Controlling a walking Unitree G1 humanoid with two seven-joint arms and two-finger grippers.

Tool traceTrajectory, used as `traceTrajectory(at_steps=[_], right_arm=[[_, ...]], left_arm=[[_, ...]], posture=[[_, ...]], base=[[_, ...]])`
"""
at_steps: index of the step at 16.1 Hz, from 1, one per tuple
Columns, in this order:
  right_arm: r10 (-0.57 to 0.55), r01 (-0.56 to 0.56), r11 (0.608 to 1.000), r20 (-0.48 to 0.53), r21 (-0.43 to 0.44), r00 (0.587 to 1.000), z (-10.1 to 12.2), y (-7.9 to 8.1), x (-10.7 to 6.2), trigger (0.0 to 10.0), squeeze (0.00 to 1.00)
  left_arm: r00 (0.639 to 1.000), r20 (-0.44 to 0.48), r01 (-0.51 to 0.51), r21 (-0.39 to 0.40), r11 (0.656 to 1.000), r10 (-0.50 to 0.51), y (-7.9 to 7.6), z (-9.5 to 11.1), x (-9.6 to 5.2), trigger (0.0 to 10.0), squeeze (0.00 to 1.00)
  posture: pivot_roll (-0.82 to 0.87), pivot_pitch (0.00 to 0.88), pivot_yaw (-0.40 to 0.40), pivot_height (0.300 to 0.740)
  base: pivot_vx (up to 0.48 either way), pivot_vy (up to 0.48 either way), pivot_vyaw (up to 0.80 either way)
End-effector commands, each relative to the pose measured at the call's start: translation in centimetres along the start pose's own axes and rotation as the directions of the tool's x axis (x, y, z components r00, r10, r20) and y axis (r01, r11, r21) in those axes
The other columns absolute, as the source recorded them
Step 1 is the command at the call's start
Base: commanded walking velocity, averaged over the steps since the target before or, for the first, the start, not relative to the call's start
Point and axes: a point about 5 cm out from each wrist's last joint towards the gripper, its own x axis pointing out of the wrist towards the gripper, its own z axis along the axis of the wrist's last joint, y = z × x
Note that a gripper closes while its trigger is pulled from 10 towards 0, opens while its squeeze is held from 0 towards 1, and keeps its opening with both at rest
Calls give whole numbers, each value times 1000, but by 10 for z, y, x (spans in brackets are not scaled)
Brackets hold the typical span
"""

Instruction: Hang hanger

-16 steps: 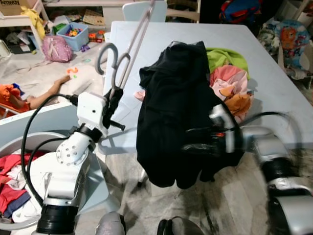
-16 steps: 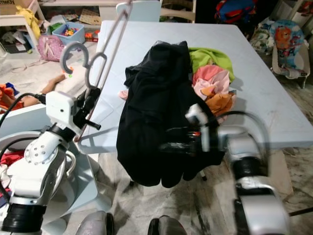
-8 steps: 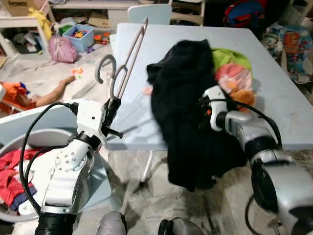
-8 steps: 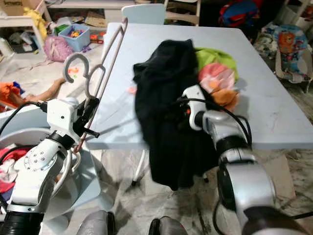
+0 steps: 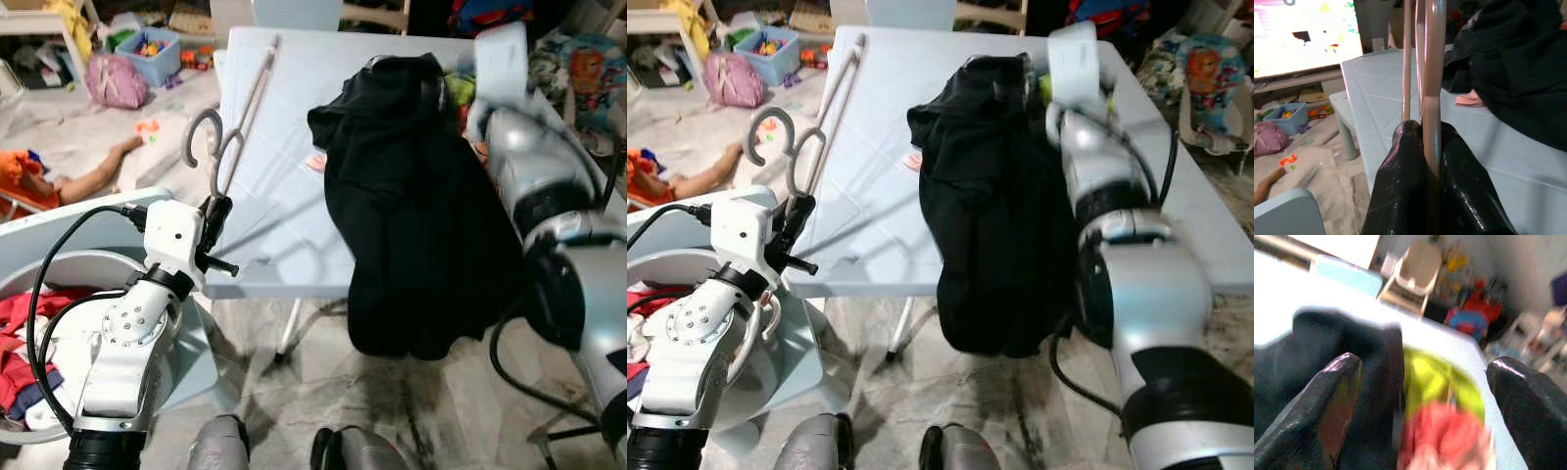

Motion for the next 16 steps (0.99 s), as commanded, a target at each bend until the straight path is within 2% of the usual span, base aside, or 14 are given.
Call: traceTrajectory(at_steps=[1,2,3,5,6,8,9,10,11,13,14,15,16], right_arm=[[-7,8,1000,33,-14,999,8,1,1,10000,1000],[16,-15,1000,71,-16,997,18,3,2,10000,1000],[111,-115,993,122,22,986,30,9,3,10000,1000],[264,-276,960,163,51,951,31,16,0,10000,1000],[335,-351,933,164,80,928,15,14,-4,10000,1000],[369,-382,921,147,70,918,-4,9,-9,10000,1000],[346,-358,931,147,64,926,-25,-2,-16,10000,1000],[315,-330,940,149,84,937,-37,-10,-20,10000,1000],[293,-306,950,155,64,943,-51,-16,-28,10000,1000],[276,-288,956,154,59,949,-69,-16,-38,10000,1000],[294,-307,950,173,53,940,-77,-12,-46,10000,839],[286,-303,950,185,73,940,-86,-5,-57,10000,506],[275,-295,952,198,78,941,-90,-1,-64,10000,447]], left_arm=[[1000,-16,26,-17,1000,-26,-7,-2,1,10000,0],[1000,-15,26,-17,1000,-26,-8,-2,0,10000,0],[1000,-13,26,-16,1000,-26,-8,-1,1,10000,0],[1000,-15,22,-18,1000,-23,-7,-3,1,10000,0],[999,-17,28,-18,999,-28,-8,-3,1,10000,0],[999,-16,34,-19,999,-34,-9,-4,4,10000,0],[999,-14,38,-20,999,-39,-9,-3,6,10000,0],[999,-14,39,-20,999,-40,-8,-4,7,10000,0],[999,-20,33,-6,999,-34,-9,-5,9,10000,0],[999,-30,11,8,1000,-11,-8,-9,11,10000,0],[1000,-30,-4,13,1000,4,-8,-10,12,10000,0],[1000,-26,-11,15,1000,11,-9,-11,14,10000,0],[1000,-22,-17,16,1000,18,-11,-11,14,10000,0]], posture=[[81,146,-123,740],[80,145,-127,740],[80,143,-129,740],[70,136,-126,740],[70,136,-126,740],[60,128,-115,740],[50,120,-102,740],[45,116,-95,740],[34,107,-79,740],[3,91,-45,740],[-6,87,-35,740],[-34,75,-9,740],[-36,74,-5,740]], base=[[0,0,0],[0,0,0],[0,0,0],[0,0,0],[0,0,0],[0,0,0],[0,0,0],[0,0,0],[0,0,0],[0,0,0],[0,0,0],[0,0,0],[0,0,0]])
